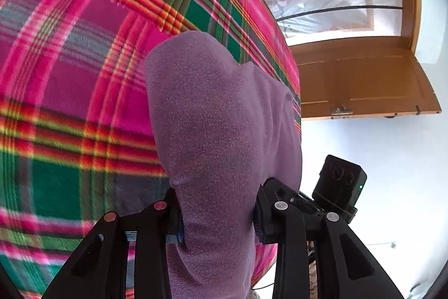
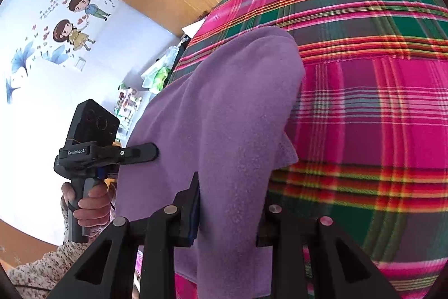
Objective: Fold clothes
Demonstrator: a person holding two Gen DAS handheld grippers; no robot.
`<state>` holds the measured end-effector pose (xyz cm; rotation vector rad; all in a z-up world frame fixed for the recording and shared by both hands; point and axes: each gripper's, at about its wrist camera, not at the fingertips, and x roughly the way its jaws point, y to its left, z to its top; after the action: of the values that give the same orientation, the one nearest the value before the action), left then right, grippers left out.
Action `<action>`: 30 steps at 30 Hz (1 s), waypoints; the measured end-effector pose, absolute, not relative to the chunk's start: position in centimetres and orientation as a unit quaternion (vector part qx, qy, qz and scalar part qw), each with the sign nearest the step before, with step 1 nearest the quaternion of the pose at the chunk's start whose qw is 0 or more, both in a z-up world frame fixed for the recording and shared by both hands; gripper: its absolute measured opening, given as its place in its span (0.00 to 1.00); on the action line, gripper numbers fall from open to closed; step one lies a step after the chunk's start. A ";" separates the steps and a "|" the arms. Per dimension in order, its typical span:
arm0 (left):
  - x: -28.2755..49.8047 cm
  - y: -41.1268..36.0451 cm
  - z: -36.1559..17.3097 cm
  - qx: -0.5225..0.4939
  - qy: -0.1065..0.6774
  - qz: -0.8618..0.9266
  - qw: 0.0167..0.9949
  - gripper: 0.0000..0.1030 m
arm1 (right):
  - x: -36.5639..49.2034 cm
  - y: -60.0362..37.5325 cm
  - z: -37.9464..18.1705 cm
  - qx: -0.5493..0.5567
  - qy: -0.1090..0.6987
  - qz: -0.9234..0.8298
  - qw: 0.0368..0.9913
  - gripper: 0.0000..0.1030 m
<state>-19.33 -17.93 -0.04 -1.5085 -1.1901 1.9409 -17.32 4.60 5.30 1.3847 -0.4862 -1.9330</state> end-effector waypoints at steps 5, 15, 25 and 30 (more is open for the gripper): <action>-19.7 -19.9 -0.2 -0.540 -0.429 0.696 0.201 0.36 | -17.8 4.0 5.2 0.527 -0.197 -0.751 0.345 0.27; -18.8 -24.2 -0.3 -0.535 -0.418 0.708 0.194 0.36 | -19.3 2.4 4.6 0.513 -0.206 -0.762 0.337 0.27; -18.3 -25.8 -0.2 -0.541 -0.407 0.709 0.196 0.37 | -19.6 2.3 3.7 0.513 -0.222 -0.761 0.328 0.27; -17.5 -27.6 -0.4 -0.542 -0.412 0.705 0.198 0.39 | -19.5 2.8 3.4 0.513 -0.224 -0.761 0.329 0.28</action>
<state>-17.51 -27.58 -0.36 -1.5177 -1.1515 1.9724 -19.46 2.82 3.40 1.3422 -0.5860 -1.9902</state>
